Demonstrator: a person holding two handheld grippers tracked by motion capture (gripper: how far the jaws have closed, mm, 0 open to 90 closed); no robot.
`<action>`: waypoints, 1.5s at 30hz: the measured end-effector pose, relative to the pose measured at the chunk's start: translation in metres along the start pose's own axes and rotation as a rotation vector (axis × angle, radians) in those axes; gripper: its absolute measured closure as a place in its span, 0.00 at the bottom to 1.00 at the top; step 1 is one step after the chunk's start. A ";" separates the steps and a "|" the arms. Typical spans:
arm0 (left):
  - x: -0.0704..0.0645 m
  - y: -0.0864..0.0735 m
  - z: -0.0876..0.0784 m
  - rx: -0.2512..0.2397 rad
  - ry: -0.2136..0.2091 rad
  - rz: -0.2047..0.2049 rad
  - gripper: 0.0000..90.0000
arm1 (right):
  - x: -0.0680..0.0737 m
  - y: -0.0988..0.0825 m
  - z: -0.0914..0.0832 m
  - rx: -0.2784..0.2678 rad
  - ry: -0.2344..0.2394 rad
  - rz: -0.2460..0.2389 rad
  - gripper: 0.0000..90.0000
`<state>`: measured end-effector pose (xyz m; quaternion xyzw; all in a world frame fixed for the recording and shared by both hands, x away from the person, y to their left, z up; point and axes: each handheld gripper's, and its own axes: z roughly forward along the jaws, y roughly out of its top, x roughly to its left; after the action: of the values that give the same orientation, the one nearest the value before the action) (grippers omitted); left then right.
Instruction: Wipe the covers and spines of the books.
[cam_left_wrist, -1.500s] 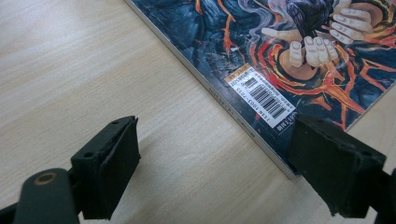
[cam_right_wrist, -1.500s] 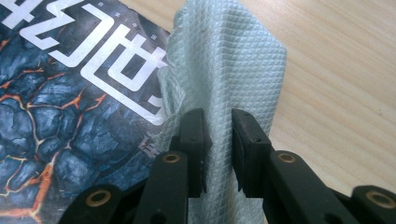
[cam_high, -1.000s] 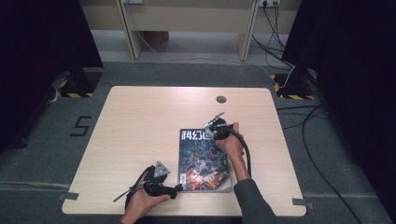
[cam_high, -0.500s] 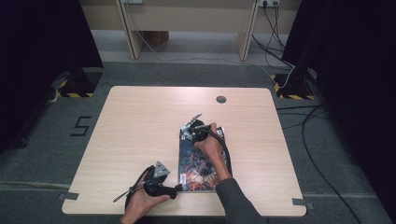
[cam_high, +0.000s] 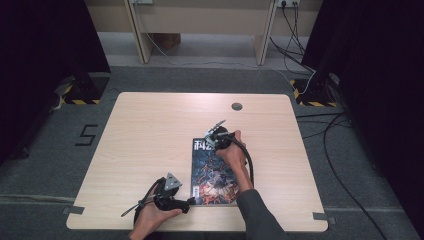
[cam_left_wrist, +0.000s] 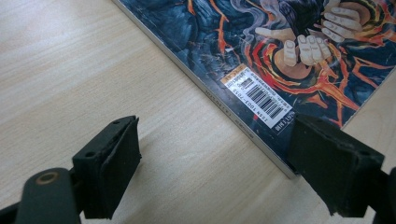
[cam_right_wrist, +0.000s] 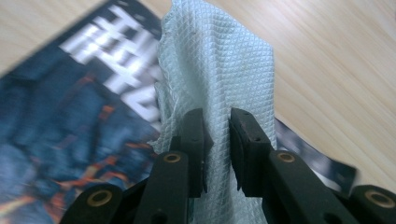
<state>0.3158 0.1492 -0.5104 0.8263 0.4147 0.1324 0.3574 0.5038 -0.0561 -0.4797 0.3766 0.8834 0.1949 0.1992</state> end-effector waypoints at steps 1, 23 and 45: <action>0.000 0.000 0.000 -0.003 0.000 0.002 0.18 | -0.004 -0.002 0.000 -0.005 0.006 0.017 0.85; 0.000 -0.001 0.000 -0.007 0.003 0.005 0.18 | 0.060 0.022 -0.001 -0.047 0.153 -0.151 0.83; 0.000 -0.002 0.000 -0.011 0.001 -0.004 0.17 | 0.026 -0.021 -0.018 -0.032 0.111 -0.117 0.84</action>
<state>0.3150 0.1503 -0.5117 0.8234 0.4156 0.1345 0.3622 0.4659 -0.0534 -0.4799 0.3097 0.9104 0.2178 0.1669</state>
